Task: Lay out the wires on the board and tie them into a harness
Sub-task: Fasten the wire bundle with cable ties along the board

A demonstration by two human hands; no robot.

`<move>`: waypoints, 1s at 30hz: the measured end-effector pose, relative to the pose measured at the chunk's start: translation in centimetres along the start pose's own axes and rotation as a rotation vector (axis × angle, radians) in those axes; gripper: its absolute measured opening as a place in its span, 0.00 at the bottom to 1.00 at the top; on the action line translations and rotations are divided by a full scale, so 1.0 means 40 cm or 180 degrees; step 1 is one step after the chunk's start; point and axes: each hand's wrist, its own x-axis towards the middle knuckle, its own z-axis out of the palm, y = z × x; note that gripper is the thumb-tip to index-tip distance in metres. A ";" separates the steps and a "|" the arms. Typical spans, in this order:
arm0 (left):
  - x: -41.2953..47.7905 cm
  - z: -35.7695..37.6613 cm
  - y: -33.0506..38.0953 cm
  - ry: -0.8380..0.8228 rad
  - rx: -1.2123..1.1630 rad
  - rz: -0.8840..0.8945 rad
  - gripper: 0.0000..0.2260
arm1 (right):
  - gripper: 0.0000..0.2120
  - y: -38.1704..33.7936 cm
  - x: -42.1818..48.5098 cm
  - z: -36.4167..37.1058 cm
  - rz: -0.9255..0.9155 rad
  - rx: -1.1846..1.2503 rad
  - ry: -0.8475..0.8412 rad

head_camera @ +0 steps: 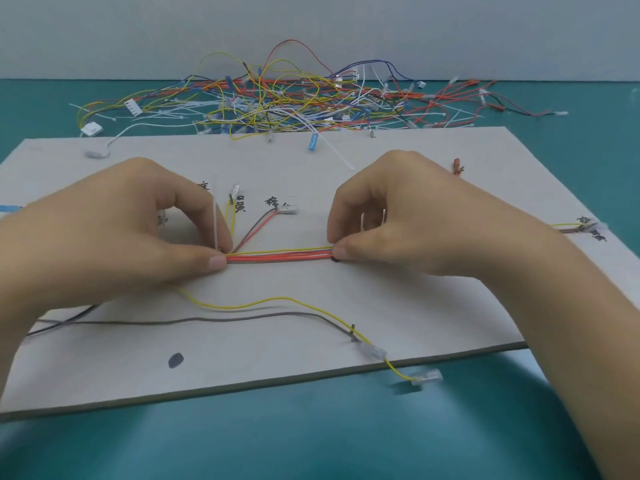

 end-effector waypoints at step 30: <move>0.003 0.005 0.000 0.0017 -0.0103 0.0062 0.12 | 0.05 0.025 -0.011 -0.054 0.0571 -0.0305 0.0401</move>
